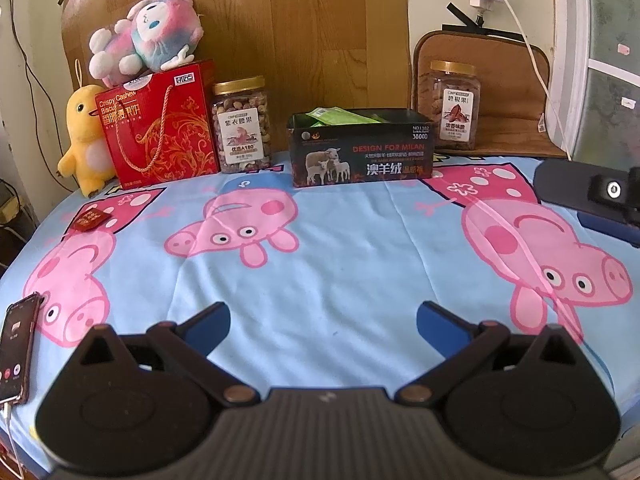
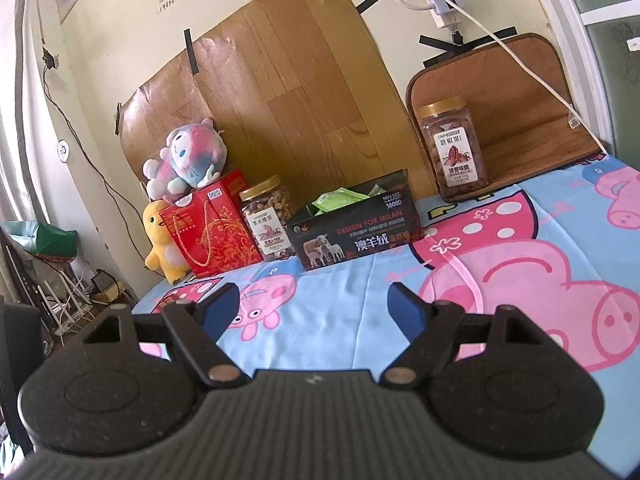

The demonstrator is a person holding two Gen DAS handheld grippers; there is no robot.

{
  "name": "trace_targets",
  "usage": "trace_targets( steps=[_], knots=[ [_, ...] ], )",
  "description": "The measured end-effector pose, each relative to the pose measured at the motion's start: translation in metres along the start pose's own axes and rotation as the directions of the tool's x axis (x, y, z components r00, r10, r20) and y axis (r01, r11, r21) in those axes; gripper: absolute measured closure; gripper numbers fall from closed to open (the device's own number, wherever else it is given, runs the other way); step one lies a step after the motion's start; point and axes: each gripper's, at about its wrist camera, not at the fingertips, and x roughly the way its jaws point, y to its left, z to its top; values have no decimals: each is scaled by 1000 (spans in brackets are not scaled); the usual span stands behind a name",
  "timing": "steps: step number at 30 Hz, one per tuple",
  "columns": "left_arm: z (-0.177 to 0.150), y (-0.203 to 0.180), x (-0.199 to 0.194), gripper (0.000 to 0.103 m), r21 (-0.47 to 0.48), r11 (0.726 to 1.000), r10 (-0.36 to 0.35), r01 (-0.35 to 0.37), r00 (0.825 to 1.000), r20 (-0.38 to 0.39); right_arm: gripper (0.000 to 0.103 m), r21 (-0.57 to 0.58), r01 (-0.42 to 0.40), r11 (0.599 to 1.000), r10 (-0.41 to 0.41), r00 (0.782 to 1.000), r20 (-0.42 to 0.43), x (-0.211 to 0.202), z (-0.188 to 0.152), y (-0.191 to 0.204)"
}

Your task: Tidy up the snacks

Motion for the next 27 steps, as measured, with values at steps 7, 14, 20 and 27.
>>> trace_targets(
  steps=[7, 14, 20, 27],
  knots=[
    [0, 0, 1, 0, -2, 1000, -4, 4, 1000, -4, 20, -5, 2, 1000, -2, 1000, 4, 0, -1, 0],
    [-1, -1, 2, 0, 0, 1000, -12, 12, 1000, -9, 20, -1, -1, 1000, 1, 1000, -4, -1, -2, 0],
    [-1, 1, 2, 0, -9, 1000, -16, 16, 1000, -11, 20, 2, -4, 1000, 4, 1000, -12, 0, -2, 0],
    [-1, 0, 2, 0, -9, 1000, -17, 17, 1000, -14, 20, 3, -5, 1000, 5, 1000, -16, 1, -2, -1]
  ],
)
